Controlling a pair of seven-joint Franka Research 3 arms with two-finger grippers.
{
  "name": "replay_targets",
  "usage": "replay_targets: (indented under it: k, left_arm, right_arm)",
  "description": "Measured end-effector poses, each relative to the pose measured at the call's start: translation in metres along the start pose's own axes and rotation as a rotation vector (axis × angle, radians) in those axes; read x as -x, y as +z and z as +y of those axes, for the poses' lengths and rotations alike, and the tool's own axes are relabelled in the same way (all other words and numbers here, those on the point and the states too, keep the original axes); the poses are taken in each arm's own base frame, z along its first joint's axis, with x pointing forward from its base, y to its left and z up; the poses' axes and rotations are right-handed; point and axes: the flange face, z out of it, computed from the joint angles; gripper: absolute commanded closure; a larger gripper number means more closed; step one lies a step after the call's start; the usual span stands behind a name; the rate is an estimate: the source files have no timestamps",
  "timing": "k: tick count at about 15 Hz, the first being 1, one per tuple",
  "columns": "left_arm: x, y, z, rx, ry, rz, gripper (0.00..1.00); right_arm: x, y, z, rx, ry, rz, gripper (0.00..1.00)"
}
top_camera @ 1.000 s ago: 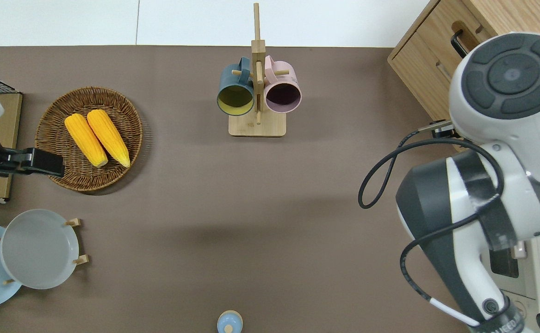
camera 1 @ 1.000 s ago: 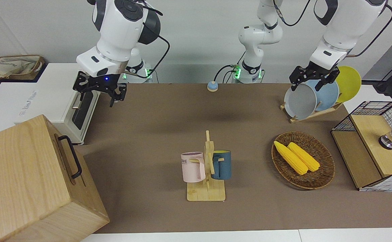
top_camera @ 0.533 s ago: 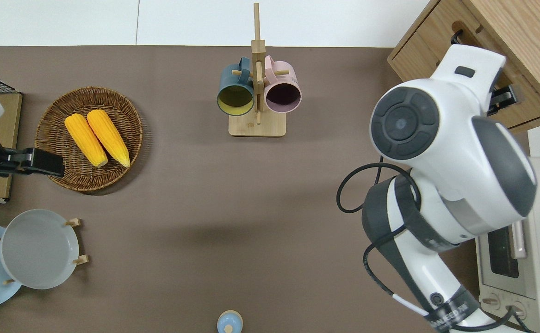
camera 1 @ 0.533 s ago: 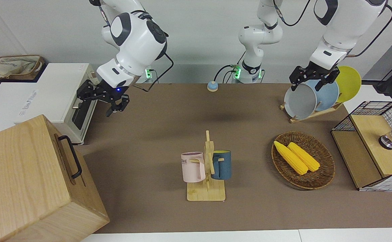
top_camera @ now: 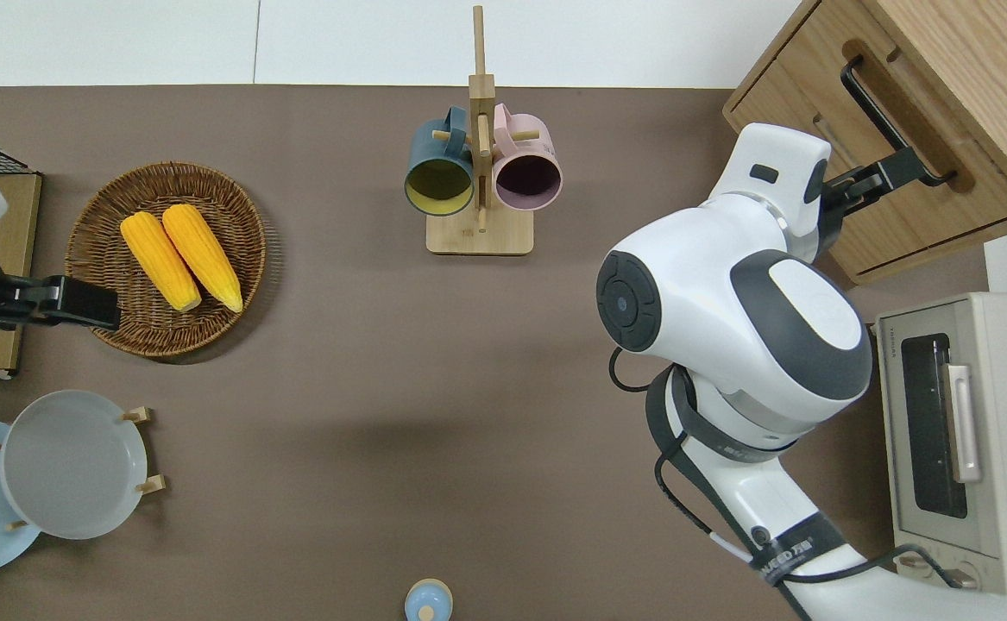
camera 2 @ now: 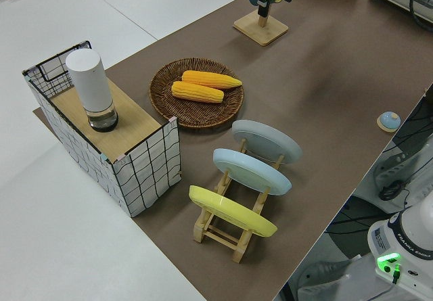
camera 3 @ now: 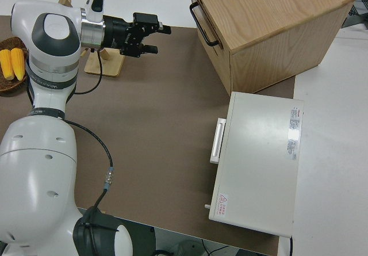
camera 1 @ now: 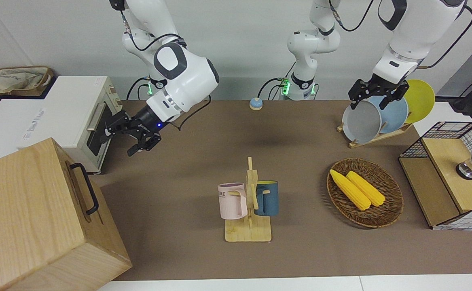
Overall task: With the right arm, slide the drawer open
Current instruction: 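Reach the right gripper up toward the black drawer handle, then close the right gripper on the black drawer handle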
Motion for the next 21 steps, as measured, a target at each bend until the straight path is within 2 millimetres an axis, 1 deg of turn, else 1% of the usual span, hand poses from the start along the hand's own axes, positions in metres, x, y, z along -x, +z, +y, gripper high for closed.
replay_targets:
  k: [8,12,15,17,18,19,20,21]
  left_arm:
    - [0.0,0.0,0.0,0.0,0.0,0.0,0.01]
    - [0.0,0.0,0.0,0.0,0.0,0.0,0.01]
    - [0.0,0.0,0.0,0.0,0.0,0.0,0.01]
    - [0.0,0.0,0.0,0.0,0.0,0.0,0.01]
    - [0.0,0.0,0.0,0.0,0.0,0.0,0.01]
    - [0.0,0.0,0.0,0.0,0.0,0.0,0.01]
    - [0.0,0.0,0.0,0.0,0.0,0.0,0.01]
    - [0.0,0.0,0.0,0.0,0.0,0.0,0.01]
  right_arm:
    - [-0.016,0.059,-0.041,0.213,-0.047,0.046,0.015]
    - [-0.018,0.091,-0.049,0.313,-0.095,0.06,0.015]
    - [-0.019,0.108,-0.051,0.334,-0.1,0.082,0.017]
    - [-0.019,0.115,-0.053,0.349,-0.102,0.092,0.03]
    - [-0.019,0.116,-0.054,0.352,-0.102,0.093,0.09]
    - [-0.019,0.118,-0.055,0.359,-0.104,0.097,0.184]
    - [-0.019,0.118,-0.055,0.361,-0.105,0.1,0.359]
    - [-0.02,0.119,-0.056,0.361,-0.108,0.102,0.499]
